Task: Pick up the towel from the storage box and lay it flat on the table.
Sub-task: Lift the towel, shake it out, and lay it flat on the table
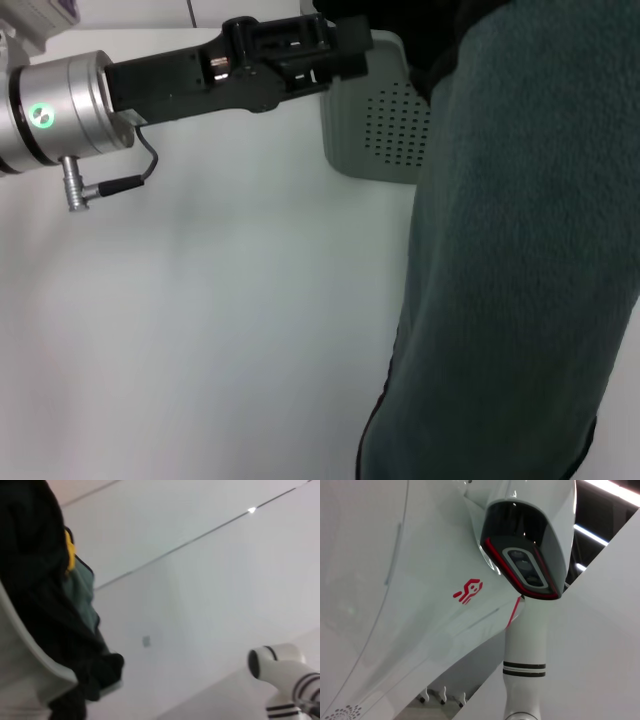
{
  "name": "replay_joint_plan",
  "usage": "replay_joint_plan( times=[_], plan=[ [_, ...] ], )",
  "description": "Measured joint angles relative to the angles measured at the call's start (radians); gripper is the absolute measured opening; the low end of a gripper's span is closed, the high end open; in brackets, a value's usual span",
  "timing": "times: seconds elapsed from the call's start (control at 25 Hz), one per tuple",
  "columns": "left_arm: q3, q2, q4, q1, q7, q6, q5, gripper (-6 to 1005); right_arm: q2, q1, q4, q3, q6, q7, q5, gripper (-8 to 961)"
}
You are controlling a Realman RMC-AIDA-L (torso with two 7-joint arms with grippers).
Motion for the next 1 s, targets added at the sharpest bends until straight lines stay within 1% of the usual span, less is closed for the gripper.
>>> replay_joint_plan(
  times=[0.28,0.6,0.88,1.0],
  plan=[
    [0.012,-0.015,-0.001,-0.001,-0.01,0.062,0.005,468,0.007,-0.002,0.011,0.004,0.002,-0.01,-0.007,16],
    [0.022,-0.017,-0.001,-0.009,-0.01,0.075,0.003,468,0.009,0.01,0.035,0.003,0.002,-0.023,-0.018,17],
    [0.022,-0.022,-0.001,-0.02,-0.01,0.075,0.004,467,0.018,0.011,0.035,0.001,0.002,-0.029,-0.02,17],
    [0.045,-0.023,-0.007,-0.03,-0.01,0.076,0.007,466,0.019,0.012,0.035,0.001,0.002,-0.03,-0.023,18]
  ],
)
